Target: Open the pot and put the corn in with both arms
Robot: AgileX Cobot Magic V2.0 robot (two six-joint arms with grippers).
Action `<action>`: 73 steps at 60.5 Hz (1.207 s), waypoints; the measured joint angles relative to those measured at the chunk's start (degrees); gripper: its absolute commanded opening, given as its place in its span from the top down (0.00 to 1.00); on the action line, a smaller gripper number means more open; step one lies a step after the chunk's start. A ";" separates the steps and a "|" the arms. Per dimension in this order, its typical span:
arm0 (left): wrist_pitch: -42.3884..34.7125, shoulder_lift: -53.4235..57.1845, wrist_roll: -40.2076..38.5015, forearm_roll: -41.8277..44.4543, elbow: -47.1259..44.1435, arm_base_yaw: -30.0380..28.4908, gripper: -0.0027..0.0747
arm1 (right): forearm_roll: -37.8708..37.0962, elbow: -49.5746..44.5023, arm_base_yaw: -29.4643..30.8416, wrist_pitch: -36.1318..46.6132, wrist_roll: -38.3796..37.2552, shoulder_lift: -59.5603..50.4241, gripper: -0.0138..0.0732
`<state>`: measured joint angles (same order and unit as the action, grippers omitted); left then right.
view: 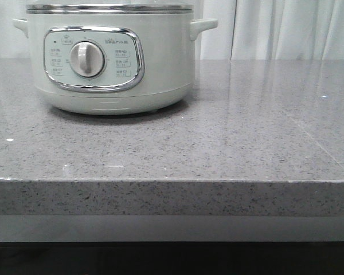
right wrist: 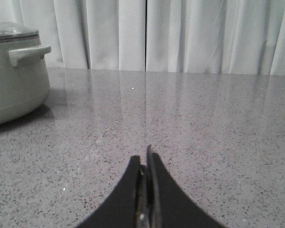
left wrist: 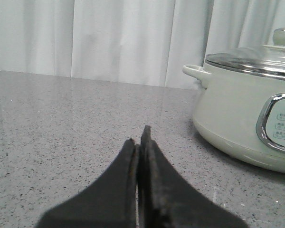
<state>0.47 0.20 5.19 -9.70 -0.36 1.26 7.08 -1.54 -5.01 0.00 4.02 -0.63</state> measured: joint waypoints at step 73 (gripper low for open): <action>0.00 0.00 0.00 0.00 0.00 0.00 0.99 | -6.46 0.00 5.70 0.76 -9.39 0.00 0.92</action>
<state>0.47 0.20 5.19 -9.70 -0.36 1.26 0.62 -1.54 0.70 0.76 -5.37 -0.63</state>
